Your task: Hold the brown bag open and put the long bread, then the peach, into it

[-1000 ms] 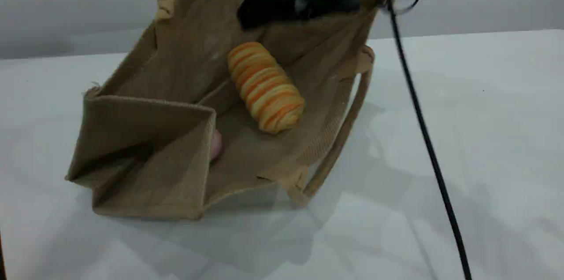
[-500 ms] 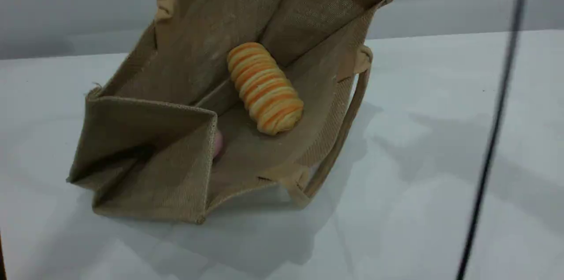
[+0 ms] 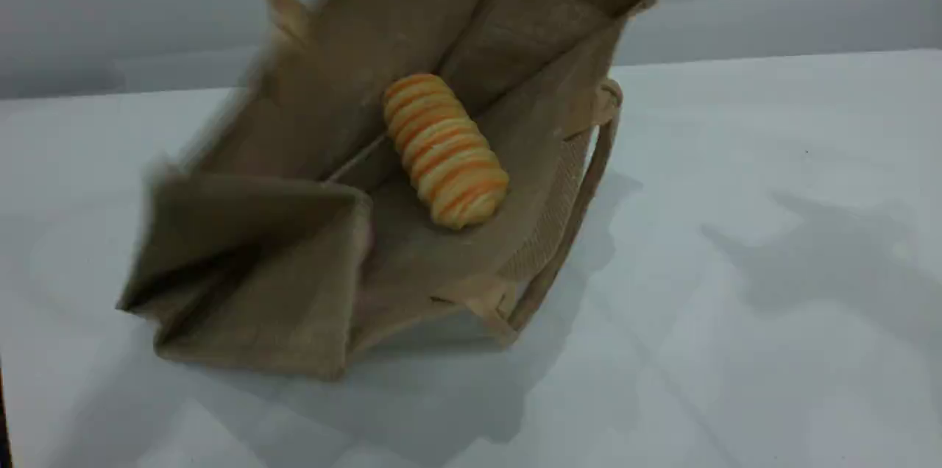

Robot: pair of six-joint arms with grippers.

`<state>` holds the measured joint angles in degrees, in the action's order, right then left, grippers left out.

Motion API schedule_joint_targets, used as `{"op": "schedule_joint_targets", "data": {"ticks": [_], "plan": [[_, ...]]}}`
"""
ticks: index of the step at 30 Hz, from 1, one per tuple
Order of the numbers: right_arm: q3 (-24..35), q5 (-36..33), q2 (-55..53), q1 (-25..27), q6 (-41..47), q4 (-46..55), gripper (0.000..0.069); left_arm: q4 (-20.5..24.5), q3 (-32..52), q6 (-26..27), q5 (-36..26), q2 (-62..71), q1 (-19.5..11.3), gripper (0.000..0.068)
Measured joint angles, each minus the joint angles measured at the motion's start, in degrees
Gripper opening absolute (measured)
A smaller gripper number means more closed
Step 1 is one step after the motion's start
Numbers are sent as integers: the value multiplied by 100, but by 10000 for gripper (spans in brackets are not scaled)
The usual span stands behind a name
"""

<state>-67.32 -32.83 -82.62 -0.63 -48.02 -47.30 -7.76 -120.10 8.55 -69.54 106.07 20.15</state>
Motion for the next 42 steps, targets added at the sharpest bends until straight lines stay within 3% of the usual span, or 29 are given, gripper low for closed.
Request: {"op": "schedule_joint_targets", "data": {"ticks": [6,10,14,18,22,26,30,42], "plan": [[0,0,86,6,130,141,584,5,0,0,-12,0,0,502],[0,-100,309,6,235,310,584,17,0,0,-30,0,0,573],[0,-282,669,6,649,692,584,86,0,0,-40,-12,0,580],[-228,-709,1118,6,1302,1191,584,453,0,-93,-47,-206,0,582],[-769,-1522,1503,6,2254,1916,584,776,0,-171,-47,-582,0,582],[-1289,-2377,1845,6,3095,2608,584,776,0,-175,-52,-1047,0,582],[-1433,-2959,2315,6,3346,2733,584,776,105,-175,-52,-1605,0,582],[-1428,-3732,4353,0,3553,2980,584,776,2068,-175,-55,-3895,0,583]]}}
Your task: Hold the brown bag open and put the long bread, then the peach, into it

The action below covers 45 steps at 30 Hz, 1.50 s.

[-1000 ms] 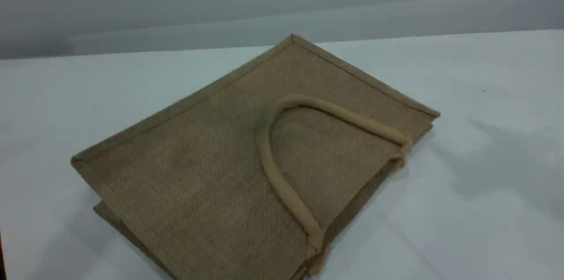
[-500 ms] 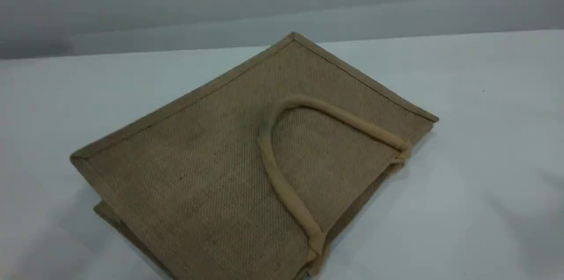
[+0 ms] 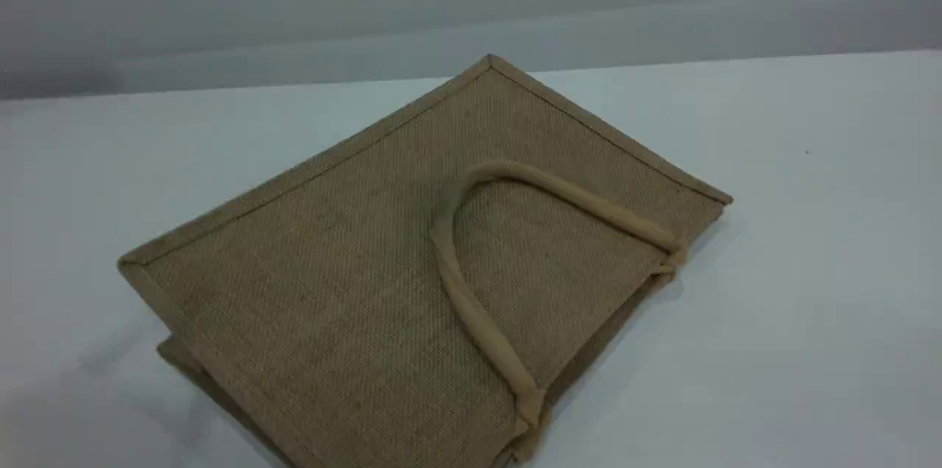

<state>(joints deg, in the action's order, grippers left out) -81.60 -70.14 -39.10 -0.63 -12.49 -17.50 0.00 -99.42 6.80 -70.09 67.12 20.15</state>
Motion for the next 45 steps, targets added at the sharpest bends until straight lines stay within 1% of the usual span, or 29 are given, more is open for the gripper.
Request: {"op": "schedule_joint_targets", "data": {"ticks": [6,9,13,19,26,30,32,40,42,45], "plan": [[13,0,977,0,98,-8,584,0,1409,0,3,-1517,0,583],[170,7,1385,0,222,136,584,0,2099,0,1,-2265,0,583],[712,14,1859,0,313,318,584,0,2959,0,1,-3231,0,583],[1971,14,2546,0,309,434,584,0,3852,0,6,-4369,0,583],[3569,75,2845,0,303,759,584,0,4786,0,6,-4964,0,583],[4290,264,2865,0,303,873,584,-41,5334,-130,21,-5031,0,583],[4538,376,2935,0,303,873,584,-41,5589,-235,32,-5036,0,583],[4931,655,3468,0,284,914,584,-59,6390,-304,44,-5052,0,583],[5007,789,3606,0,283,908,584,-59,6588,-304,217,-5060,0,583],[5056,783,3758,0,277,913,584,-59,6790,-304,396,-5060,0,583]]}}
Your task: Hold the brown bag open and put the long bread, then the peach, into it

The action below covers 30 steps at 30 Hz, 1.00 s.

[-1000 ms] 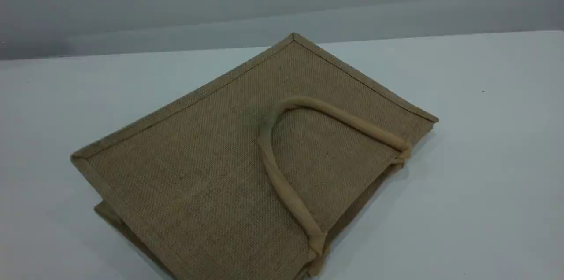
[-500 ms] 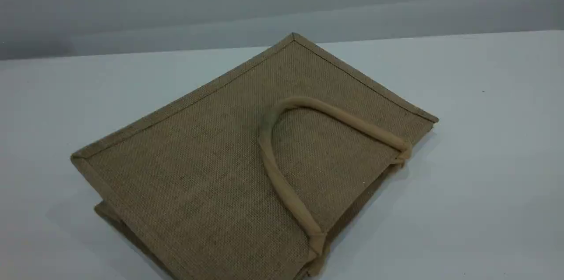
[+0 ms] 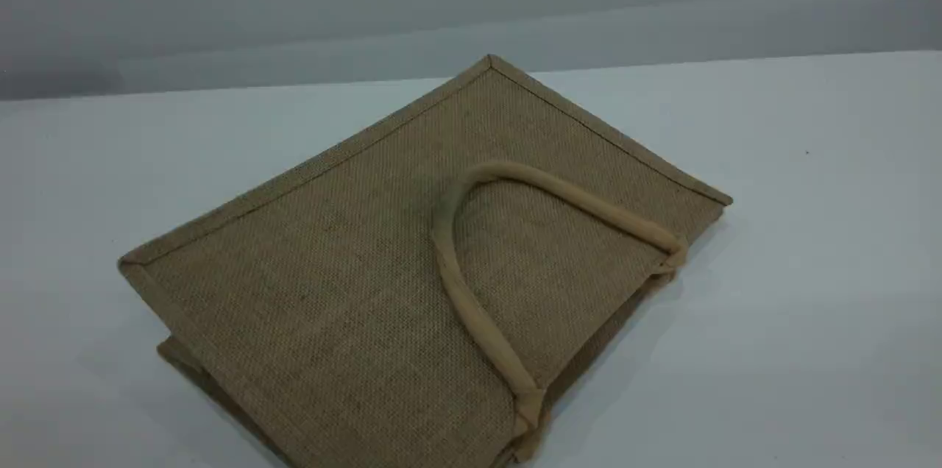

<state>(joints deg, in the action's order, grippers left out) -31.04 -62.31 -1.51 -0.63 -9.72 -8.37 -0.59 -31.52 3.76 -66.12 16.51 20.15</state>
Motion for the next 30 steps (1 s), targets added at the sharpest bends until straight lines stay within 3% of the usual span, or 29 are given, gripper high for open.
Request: {"op": "schedule_joint_targets", "data": {"ticks": [19,30], "plan": [[196,112,37,0,23,-43,584,59,226,0,497,0,0,583],[196,98,37,0,17,-43,584,59,259,-128,422,-11,0,583]]}}
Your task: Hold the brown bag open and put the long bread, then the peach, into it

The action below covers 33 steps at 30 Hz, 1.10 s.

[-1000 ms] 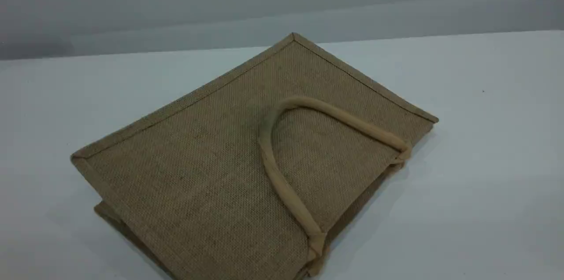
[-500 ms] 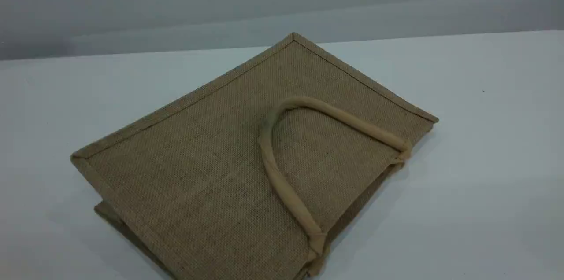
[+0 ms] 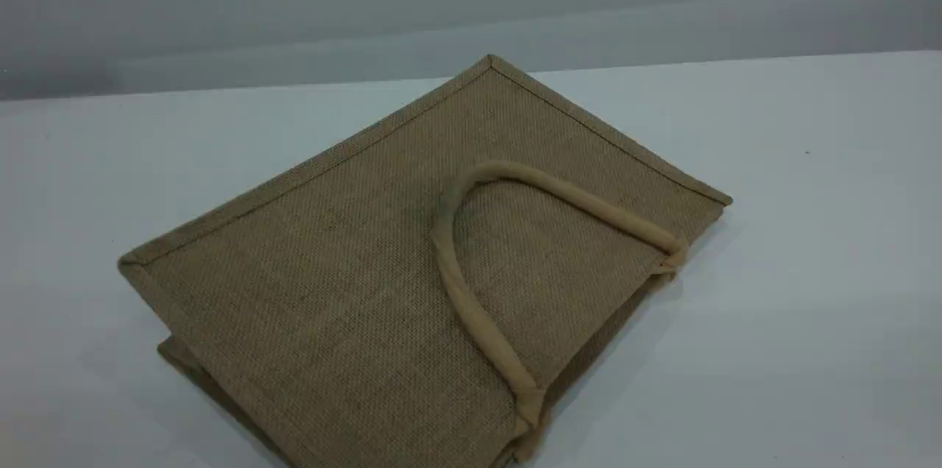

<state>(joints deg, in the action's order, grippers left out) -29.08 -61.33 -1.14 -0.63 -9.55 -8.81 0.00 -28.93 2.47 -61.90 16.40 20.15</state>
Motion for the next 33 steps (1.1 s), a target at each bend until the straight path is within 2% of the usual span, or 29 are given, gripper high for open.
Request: {"op": "schedule_joint_targets", "data": {"ticks": [15,17,26,28,33], "plan": [[0,0,0,0,6,0,584,0,0,0,5,-32,-33,583],[0,0,0,0,6,0,584,0,0,0,5,-105,-232,583],[0,0,0,-229,0,0,584,0,0,0,5,-725,-1658,583],[0,0,0,-236,0,0,584,0,0,0,5,-872,-1826,583],[0,0,0,-236,0,-4,584,0,0,0,5,-1160,-1853,583]]}}
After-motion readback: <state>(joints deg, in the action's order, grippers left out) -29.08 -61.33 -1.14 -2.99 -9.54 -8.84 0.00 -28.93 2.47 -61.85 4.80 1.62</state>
